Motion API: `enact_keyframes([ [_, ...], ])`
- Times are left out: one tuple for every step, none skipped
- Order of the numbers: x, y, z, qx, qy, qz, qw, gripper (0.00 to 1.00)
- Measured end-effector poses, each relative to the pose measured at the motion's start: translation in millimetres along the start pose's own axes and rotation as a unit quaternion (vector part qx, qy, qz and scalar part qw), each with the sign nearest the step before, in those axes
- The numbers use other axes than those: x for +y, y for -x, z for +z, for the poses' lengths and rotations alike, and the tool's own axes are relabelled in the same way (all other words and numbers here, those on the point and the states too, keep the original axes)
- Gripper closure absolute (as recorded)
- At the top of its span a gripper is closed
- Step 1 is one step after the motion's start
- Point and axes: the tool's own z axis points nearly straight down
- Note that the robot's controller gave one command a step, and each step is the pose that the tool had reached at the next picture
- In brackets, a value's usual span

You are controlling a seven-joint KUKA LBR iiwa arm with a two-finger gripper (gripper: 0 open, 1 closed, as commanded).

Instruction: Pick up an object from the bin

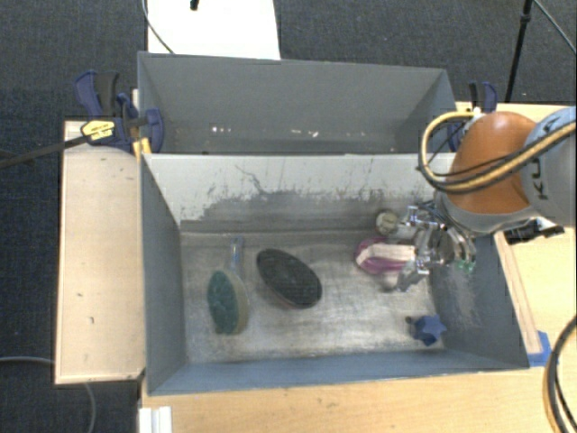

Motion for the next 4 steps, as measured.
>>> enact_keyframes([
  [2.2,8.5,3.9,-0.0057,-0.002,0.011,0.9999,0.0],
  [2.1,10.9,1.0,-0.0103,-0.002,0.011,0.9999,1.0],
  [-0.2,4.3,-1.8,-0.0079,0.0,0.013,0.9999,1.0],
  [0.3,7.4,-88.4,-0.0011,-0.002,0.011,0.9999,1.0],
])
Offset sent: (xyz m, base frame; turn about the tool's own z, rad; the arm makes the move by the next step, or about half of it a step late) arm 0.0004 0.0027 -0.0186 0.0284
